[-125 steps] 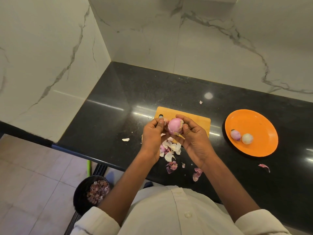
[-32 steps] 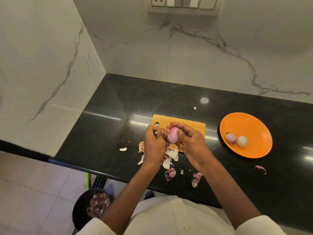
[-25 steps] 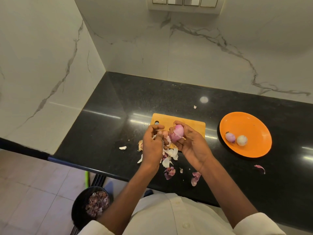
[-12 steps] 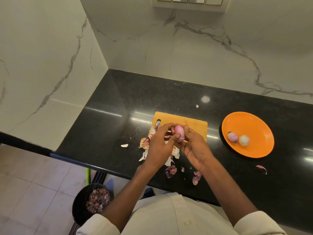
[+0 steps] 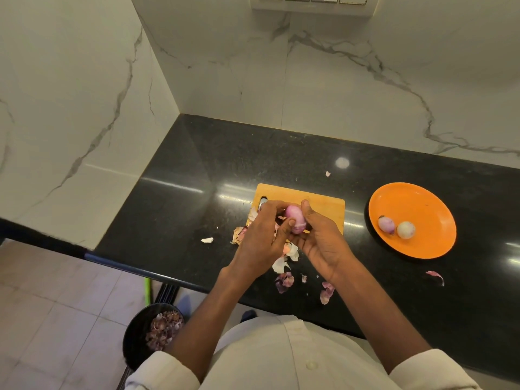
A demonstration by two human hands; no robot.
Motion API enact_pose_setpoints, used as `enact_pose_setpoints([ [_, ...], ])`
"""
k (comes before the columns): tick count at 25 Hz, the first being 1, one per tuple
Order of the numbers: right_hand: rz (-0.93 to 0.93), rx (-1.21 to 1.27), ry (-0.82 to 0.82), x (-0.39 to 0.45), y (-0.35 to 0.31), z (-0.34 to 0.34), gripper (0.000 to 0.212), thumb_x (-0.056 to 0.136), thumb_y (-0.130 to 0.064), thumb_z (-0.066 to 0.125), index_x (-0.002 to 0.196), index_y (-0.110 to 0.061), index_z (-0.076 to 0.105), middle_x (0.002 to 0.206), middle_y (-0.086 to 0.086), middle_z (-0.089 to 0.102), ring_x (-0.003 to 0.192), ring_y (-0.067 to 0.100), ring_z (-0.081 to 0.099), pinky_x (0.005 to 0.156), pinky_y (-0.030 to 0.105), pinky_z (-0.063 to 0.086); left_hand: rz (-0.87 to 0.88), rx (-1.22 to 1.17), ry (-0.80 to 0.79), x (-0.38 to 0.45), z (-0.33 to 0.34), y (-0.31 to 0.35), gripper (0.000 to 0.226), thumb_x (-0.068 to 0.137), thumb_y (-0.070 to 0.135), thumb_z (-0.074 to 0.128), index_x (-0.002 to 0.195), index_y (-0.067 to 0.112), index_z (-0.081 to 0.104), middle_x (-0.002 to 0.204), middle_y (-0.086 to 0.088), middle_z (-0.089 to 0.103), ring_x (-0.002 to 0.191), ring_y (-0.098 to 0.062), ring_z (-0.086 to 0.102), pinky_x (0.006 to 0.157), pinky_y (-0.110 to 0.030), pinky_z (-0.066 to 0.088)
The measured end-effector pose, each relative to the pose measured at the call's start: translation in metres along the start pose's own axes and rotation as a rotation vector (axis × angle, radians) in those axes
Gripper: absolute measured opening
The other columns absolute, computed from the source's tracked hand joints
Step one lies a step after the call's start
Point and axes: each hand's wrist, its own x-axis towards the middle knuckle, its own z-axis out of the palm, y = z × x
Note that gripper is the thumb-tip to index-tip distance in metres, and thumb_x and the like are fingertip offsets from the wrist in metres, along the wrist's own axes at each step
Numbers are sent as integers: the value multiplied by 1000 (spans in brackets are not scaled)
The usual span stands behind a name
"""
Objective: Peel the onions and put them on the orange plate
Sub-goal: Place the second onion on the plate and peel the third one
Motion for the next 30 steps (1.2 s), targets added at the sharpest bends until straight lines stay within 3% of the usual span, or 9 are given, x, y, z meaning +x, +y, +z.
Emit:
enact_pose_setpoints([
  [6, 23, 53, -3, -2, 1, 0, 29, 105, -29, 61, 111, -4, 74, 105, 14, 80, 91, 20, 77, 80, 36, 66, 49, 144, -20, 3, -2, 0, 8, 110, 27, 45, 110, 19, 46, 97, 3, 48, 79, -7, 47, 65, -16, 40],
  [10, 13, 31, -30, -1, 1, 0, 30, 105, -29, 61, 109, -3, 75, 107, 15, 79, 92, 22, 77, 81, 36, 66, 0, 176, 28, 7, -1, 4, 18, 104, 32, 55, 105, 17, 45, 92, -3, 53, 73, -11, 47, 62, -19, 36],
  [13, -6, -16, -34, 1, 3, -2, 32, 105, -29, 59, 112, -3, 75, 109, 15, 79, 94, 22, 77, 79, 35, 66, -48, 178, 39, 7, 0, 7, 29, 103, 29, 66, 99, 20, 39, 87, -2, 54, 68, -5, 45, 59, -14, 37],
  [17, -6, -42, -21, 2, 6, -3, 37, 106, -31, 58, 121, 0, 72, 114, 18, 78, 99, 24, 78, 81, 36, 65, -93, 71, 13, 4, 1, 12, 33, 100, 48, 59, 99, 22, 39, 82, 7, 49, 67, -4, 43, 59, -19, 39],
  [20, 2, -24, -30, 2, 6, -3, 36, 106, -31, 57, 119, -1, 73, 114, 18, 78, 97, 24, 78, 86, 38, 65, -122, -17, 73, 5, 3, 11, 18, 103, 29, 57, 99, 18, 44, 80, 9, 48, 64, -3, 44, 56, -24, 39],
  [22, -1, 6, -60, 1, 7, -1, 39, 106, -30, 56, 125, 2, 71, 120, 20, 76, 101, 24, 76, 89, 38, 65, -159, -77, 143, 5, 3, 11, 6, 103, 9, 51, 99, 12, 48, 82, 6, 51, 67, -2, 47, 58, -27, 41],
  [24, -21, 25, -64, 2, 8, 2, 39, 107, -28, 54, 127, 1, 70, 125, 19, 74, 108, 25, 73, 91, 39, 64, -187, -172, 194, 4, 4, 14, 9, 108, 4, 48, 104, 12, 52, 92, 5, 58, 79, 0, 56, 68, -22, 49],
  [27, -55, 12, -49, 5, 6, 5, 37, 111, -26, 48, 125, -2, 72, 122, 16, 75, 105, 22, 73, 86, 36, 63, -126, -247, 228, 1, 5, 22, 11, 112, 18, 53, 119, 13, 59, 113, 0, 66, 104, -9, 66, 85, -26, 56],
  [30, -106, -86, -56, 7, 6, 6, 35, 112, -23, 45, 126, -5, 72, 123, 12, 76, 107, 22, 74, 85, 35, 63, -105, -217, 267, 4, 7, 15, 8, 109, 23, 57, 113, 18, 62, 110, -2, 66, 101, -18, 66, 85, -37, 58],
])
